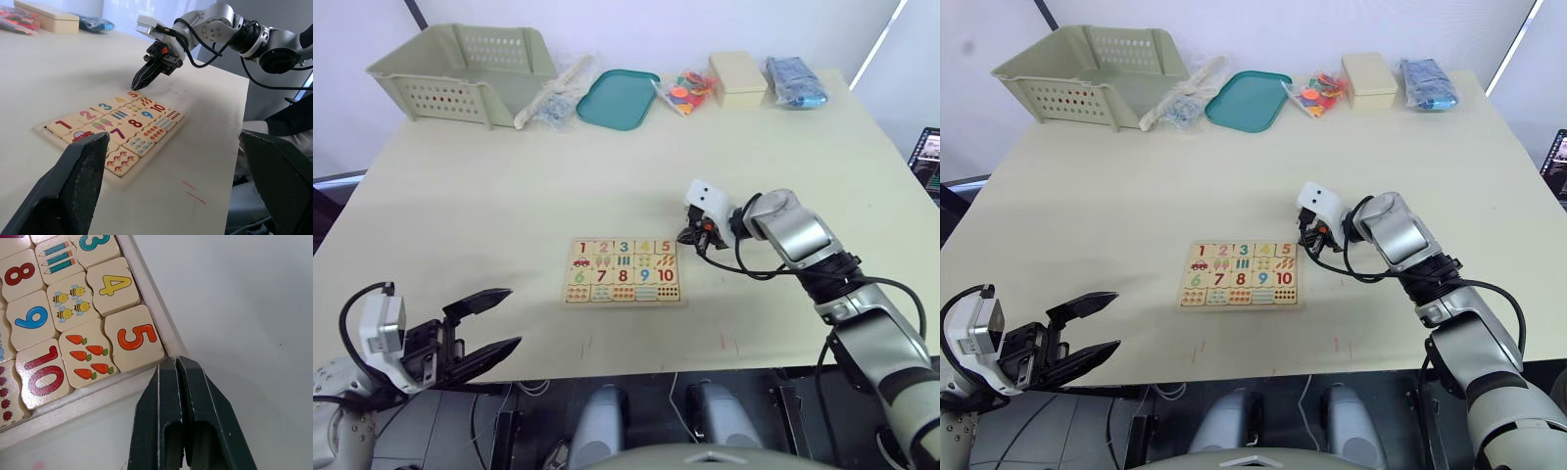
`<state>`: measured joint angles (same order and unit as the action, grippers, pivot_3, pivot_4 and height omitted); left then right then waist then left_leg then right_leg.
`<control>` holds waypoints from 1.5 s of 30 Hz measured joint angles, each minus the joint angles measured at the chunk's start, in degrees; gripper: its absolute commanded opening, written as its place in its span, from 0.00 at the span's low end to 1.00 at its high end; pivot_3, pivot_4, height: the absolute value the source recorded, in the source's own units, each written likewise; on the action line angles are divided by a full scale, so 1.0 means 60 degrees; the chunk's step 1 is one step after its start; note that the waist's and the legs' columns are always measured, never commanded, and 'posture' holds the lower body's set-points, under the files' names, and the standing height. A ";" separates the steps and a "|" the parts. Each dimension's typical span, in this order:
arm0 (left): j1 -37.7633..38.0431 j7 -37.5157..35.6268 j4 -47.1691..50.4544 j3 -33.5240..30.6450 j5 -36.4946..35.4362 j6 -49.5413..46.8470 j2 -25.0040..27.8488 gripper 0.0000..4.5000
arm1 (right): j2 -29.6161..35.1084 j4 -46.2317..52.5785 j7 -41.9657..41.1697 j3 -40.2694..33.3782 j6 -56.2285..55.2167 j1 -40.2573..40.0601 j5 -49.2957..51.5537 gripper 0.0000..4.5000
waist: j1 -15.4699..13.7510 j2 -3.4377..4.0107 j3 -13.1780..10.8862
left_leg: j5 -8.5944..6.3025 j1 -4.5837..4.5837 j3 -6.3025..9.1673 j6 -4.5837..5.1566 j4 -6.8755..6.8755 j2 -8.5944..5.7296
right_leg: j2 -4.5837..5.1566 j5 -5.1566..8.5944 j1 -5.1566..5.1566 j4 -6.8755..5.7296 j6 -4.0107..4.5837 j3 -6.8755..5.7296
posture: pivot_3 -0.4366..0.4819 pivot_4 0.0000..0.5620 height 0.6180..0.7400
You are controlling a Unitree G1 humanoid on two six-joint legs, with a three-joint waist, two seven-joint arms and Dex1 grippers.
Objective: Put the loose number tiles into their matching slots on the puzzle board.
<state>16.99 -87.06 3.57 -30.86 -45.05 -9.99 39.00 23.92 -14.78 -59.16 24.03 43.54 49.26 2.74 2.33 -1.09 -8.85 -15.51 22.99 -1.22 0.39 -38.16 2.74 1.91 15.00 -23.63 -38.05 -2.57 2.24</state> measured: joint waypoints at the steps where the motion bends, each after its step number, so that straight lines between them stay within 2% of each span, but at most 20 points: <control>1: -0.0004 -0.0004 -0.0029 0.0000 0.0000 0.0032 0.0000 1.00 | -0.0001 0.0003 -0.0008 0.0004 -0.0002 0.0000 -0.0001 0.01 | 0.0000 0.0000 0.0000 | 0.0000 0.0000 0.0000 0.0000 0.0000 0.0000 | 0.0000 0.0000 0.0000 0.0000 0.0000 0.0000 | 0.48 0.27 1.00; 24: -0.0044 -0.0003 -0.0177 -0.0001 -0.0001 0.0090 0.0003 1.00 | 0.0072 0.0126 -0.0077 0.0044 -0.0060 -0.0024 0.0020 0.01 | -0.0002 0.0000 0.0000 | 0.0000 0.0000 0.0000 0.0000 0.0000 0.0000 | 0.0001 0.0000 0.0000 0.0000 0.0000 0.0000 | 0.48 0.27 1.00; 28: -0.0092 0.0259 -0.0168 -0.0002 0.0002 0.0049 -0.0016 1.00 | 0.0623 0.0865 -0.0097 -0.0580 -0.0694 -0.0541 0.0267 0.01 | -0.0063 -0.0002 0.0001 | 0.0000 0.0004 0.0005 0.0000 -0.0001 -0.0002 | 0.0004 0.0000 0.0003 0.0007 -0.0002 -0.0006 | 0.48 0.27 1.00; 33: -0.0266 0.1214 -0.0120 0.0070 0.0222 0.0041 -0.0284 1.00 | 0.0740 0.2450 -0.0715 -0.2600 -0.2268 -0.2837 0.2159 0.01 | -0.0081 -0.0006 0.0001 | -0.0001 0.0004 0.0009 0.0002 -0.0002 -0.0002 | 0.0001 -0.0002 0.0010 0.0006 -0.0004 -0.0004 | 0.48 0.27 1.00; 35: -0.0214 0.1330 -0.0117 0.0072 0.0281 0.0039 -0.0298 1.00 | 0.0866 0.2745 -0.0941 -0.2896 -0.2226 -0.3157 0.2618 0.12 | -0.0074 -0.0006 0.0001 | -0.0001 0.0003 0.0006 0.0002 -0.0002 -0.0001 | 0.0002 -0.0002 0.0011 0.0006 -0.0004 -0.0002 | 0.48 0.27 1.00; 36: -0.0200 0.1599 -0.0090 0.0119 0.0392 -0.0009 -0.0322 1.00 | 0.1520 0.3495 -0.1323 -0.3653 -0.2289 -0.3922 0.3204 0.17 | -0.0035 -0.0006 0.0000 | -0.0002 -0.0002 0.0002 0.0003 -0.0003 0.0000 | 0.0001 -0.0002 0.0011 0.0005 -0.0004 0.0003 | 0.48 0.27 1.00; 37: -0.0161 0.1655 -0.0086 0.0071 0.0394 -0.0033 -0.0316 1.00 | 0.1646 0.3630 -0.1395 -0.3771 -0.2317 -0.4125 0.3291 0.17 | -0.0061 -0.0009 0.0002 | -0.0002 -0.0007 0.0013 0.0004 -0.0001 0.0003 | -0.0005 0.0000 0.0020 0.0009 -0.0003 -0.0007 | 0.48 0.27 1.00; 38: -0.0142 0.1687 -0.0089 0.0080 0.0405 -0.0063 -0.0313 1.00 | 0.1730 0.3753 -0.1403 -0.3880 -0.2327 -0.4297 0.3350 0.28 | -0.0060 -0.0008 0.0002 | -0.0002 -0.0008 0.0012 0.0004 0.0000 0.0003 | -0.0005 0.0000 0.0022 0.0009 -0.0003 -0.0007 | 0.48 0.27 1.00; 40: -0.0080 0.1810 -0.0090 0.0076 0.0472 -0.0102 -0.0298 1.00 | 0.2072 0.4290 -0.1320 -0.4303 -0.2296 -0.5209 0.3620 0.43 | -0.0096 -0.0008 0.0001 | -0.0002 -0.0006 0.0013 0.0004 0.0002 0.0001 | -0.0005 0.0002 0.0025 0.0011 -0.0002 -0.0012 | 0.48 0.27 1.00; 44: 0.0197 0.2266 -0.0099 0.0043 0.0704 -0.0312 -0.0195 1.00 | 0.2539 0.5223 -0.1013 -0.5281 -0.2283 -0.6981 0.4052 0.89 | -0.0106 -0.0006 -0.0001 | -0.0003 -0.0010 0.0004 0.0004 -0.0002 -0.0003 | -0.0004 0.0002 0.0026 0.0011 -0.0006 0.0006 | 0.48 0.27 1.00; 45: 0.0274 0.2402 -0.0101 0.0041 0.0758 -0.0389 -0.0161 1.00 | 0.2678 0.5529 -0.0898 -0.5617 -0.2291 -0.7439 0.4136 0.98 | -0.0105 -0.0007 -0.0001 | -0.0003 -0.0012 0.0004 0.0004 -0.0002 -0.0003 | -0.0005 0.0002 0.0027 0.0011 -0.0007 0.0008 | 0.48 0.27 1.00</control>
<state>18.63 -72.65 2.96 -30.61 -40.51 -12.32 38.03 39.99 18.40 -64.55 -9.67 29.80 4.63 27.55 1.70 -1.13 -8.86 -15.53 22.91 -1.20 0.41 -38.17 2.72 1.88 15.02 -23.46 -37.99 -2.61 2.29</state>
